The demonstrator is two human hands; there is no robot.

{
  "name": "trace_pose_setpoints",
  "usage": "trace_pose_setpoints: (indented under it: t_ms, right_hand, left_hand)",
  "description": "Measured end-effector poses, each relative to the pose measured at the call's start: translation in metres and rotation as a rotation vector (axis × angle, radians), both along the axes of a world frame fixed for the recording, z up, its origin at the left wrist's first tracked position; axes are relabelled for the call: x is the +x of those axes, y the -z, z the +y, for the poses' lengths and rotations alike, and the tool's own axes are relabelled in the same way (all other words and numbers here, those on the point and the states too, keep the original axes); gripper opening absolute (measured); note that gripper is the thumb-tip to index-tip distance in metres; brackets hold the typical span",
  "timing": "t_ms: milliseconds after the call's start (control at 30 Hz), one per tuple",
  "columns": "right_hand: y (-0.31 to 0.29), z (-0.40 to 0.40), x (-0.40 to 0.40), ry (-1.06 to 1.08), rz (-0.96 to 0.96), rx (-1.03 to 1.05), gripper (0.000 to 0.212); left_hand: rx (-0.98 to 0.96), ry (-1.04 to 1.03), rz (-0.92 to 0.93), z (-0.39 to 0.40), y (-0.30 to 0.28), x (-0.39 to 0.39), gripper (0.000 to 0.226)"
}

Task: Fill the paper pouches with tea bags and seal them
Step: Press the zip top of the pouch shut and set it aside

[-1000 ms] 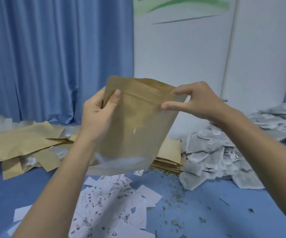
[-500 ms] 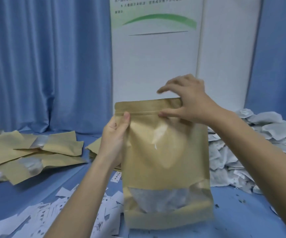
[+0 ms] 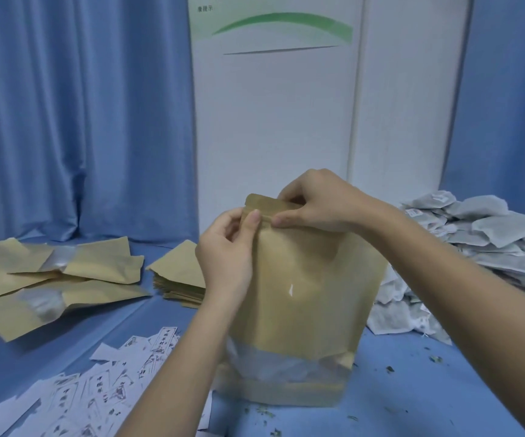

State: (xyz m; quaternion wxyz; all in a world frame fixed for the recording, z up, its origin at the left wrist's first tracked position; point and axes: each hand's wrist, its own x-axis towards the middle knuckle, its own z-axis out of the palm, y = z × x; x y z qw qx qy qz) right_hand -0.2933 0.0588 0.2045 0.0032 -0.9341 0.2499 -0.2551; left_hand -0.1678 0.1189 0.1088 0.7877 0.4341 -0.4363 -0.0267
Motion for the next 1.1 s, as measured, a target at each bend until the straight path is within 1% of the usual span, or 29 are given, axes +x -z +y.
trace_pose_setpoints:
  t_ms: [67, 100, 133, 200, 333, 400, 467, 567, 700, 767, 833, 867, 900, 967, 1000, 1100]
  right_hand:
    - [0.002, 0.0, 0.004, 0.027, -0.002, -0.033, 0.028]
    - [0.003, 0.0, 0.005, 0.041, -0.012, -0.044, 0.028]
    - [0.003, -0.001, 0.005, 0.048, -0.022, -0.051, 0.023]
    - [0.005, -0.002, 0.003, 0.042, -0.034, -0.042, 0.015]
    - [0.005, -0.004, 0.0, 0.023, -0.025, -0.047, 0.019]
    - [0.007, -0.004, 0.001, 0.036, -0.027, -0.069, 0.02]
    - [0.007, -0.004, -0.001, 0.045, -0.012, -0.047, 0.021]
    - [0.004, -0.008, -0.014, 0.063, 0.071, 0.0, 0.019]
    - [0.002, -0.012, -0.019, 0.047, 0.057, -0.077, 0.038]
    - [0.003, -0.011, -0.016, 0.03, 0.046, -0.08, 0.035]
    - [0.004, -0.01, -0.018, -0.011, 0.021, -0.031, 0.023]
    - [0.004, -0.011, -0.02, -0.027, 0.012, -0.007, 0.018]
    - [0.005, -0.011, -0.024, -0.03, 0.017, 0.01, 0.014]
    - [0.007, -0.013, -0.031, -0.015, 0.039, 0.031, 0.013]
    - [0.009, -0.015, -0.034, -0.009, 0.049, 0.021, 0.014]
    - [0.021, -0.018, -0.035, 0.002, 0.084, -0.137, 0.035]
  left_hand:
    - [0.041, -0.107, -0.096, -0.003, 0.003, -0.003, 0.019]
    - [0.065, -0.151, -0.128, -0.004, 0.004, -0.005, 0.018]
    - [0.08, -0.172, -0.139, -0.005, 0.005, -0.005, 0.016]
    - [0.095, -0.156, -0.131, -0.006, 0.005, -0.005, 0.013]
    - [0.111, -0.062, -0.093, -0.006, 0.004, -0.01, 0.014]
    - [0.134, -0.005, -0.097, -0.007, 0.004, -0.009, 0.018]
    - [0.157, 0.026, -0.128, -0.007, 0.003, -0.005, 0.026]
    - [0.118, -0.014, -0.109, -0.006, 0.0, 0.002, 0.039]
    - [0.087, -0.004, -0.115, -0.003, -0.001, 0.002, 0.044]
    - [0.077, 0.066, -0.084, -0.001, -0.001, 0.002, 0.041]
    - [0.126, 0.191, -0.025, 0.001, -0.004, 0.004, 0.024]
    - [0.166, 0.221, -0.011, 0.002, -0.005, 0.005, 0.017]
    - [0.194, 0.204, -0.012, 0.003, -0.005, 0.007, 0.012]
    - [0.189, 0.127, -0.013, 0.002, -0.003, 0.009, 0.008]
    - [0.173, 0.109, -0.011, 0.002, -0.001, 0.007, 0.008]
    - [0.139, 0.084, -0.007, 0.0, 0.003, 0.004, 0.01]
